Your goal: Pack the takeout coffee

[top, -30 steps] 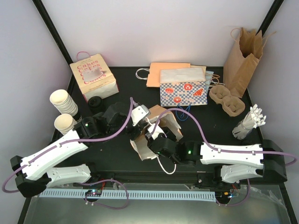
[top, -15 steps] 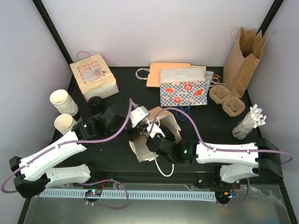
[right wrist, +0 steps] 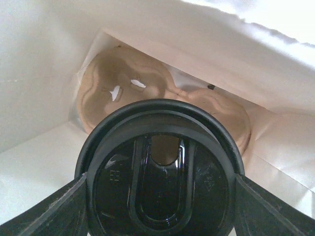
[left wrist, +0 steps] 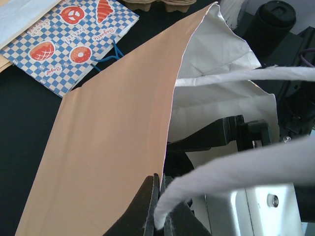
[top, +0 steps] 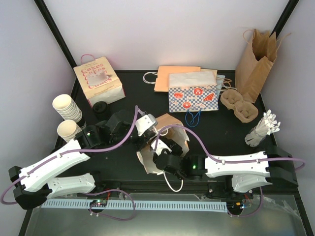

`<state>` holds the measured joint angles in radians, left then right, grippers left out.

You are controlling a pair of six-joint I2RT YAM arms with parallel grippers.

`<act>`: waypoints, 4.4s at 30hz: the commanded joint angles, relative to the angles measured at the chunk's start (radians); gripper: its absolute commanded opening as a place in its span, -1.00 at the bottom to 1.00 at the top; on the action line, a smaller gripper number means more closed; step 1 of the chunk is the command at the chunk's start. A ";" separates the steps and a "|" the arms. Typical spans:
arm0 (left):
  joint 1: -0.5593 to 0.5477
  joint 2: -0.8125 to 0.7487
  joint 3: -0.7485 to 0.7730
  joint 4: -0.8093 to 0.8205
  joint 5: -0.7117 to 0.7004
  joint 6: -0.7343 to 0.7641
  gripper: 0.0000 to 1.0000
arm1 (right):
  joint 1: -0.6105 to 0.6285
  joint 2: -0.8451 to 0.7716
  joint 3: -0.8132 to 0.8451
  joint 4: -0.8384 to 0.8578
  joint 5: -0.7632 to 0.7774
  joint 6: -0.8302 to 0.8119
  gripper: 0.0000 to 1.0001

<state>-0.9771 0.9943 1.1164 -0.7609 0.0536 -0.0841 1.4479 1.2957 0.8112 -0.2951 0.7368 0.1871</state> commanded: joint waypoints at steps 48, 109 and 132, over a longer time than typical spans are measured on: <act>-0.015 -0.079 -0.033 -0.049 0.152 0.068 -0.97 | 0.090 -0.115 -0.080 0.162 -0.170 -0.539 0.31; -0.028 -0.161 -0.084 -0.016 0.195 0.084 -0.24 | 0.095 0.113 -0.090 0.341 -0.134 -0.844 0.23; 0.547 -0.120 0.059 -0.239 0.010 -0.151 0.66 | 0.085 0.112 -0.093 0.355 -0.128 -0.845 0.22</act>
<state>-0.6472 0.7952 1.2316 -0.9230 -0.0525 -0.2031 1.5414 1.4036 0.7067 0.0574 0.5991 -0.6716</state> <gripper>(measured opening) 0.835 0.734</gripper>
